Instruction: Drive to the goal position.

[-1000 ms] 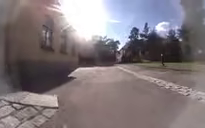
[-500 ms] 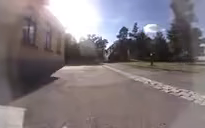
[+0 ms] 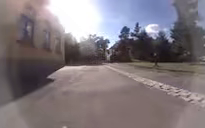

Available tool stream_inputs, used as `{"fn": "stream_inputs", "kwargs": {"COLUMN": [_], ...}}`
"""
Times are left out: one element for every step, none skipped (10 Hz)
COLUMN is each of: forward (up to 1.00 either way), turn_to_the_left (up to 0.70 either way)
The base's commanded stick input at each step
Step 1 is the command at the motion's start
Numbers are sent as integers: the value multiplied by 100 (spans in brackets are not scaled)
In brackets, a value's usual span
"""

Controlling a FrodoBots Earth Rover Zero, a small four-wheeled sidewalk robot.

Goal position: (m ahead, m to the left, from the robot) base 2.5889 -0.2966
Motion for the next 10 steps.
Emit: {"fn": "stream_inputs", "kwargs": {"forward": [100, 100, 100, 100, 100, 100, 100, 100, 100, 100], "turn_to_the_left": [7, 19, 31, 32, 1, 0, 0, 0, 0, 0]}}
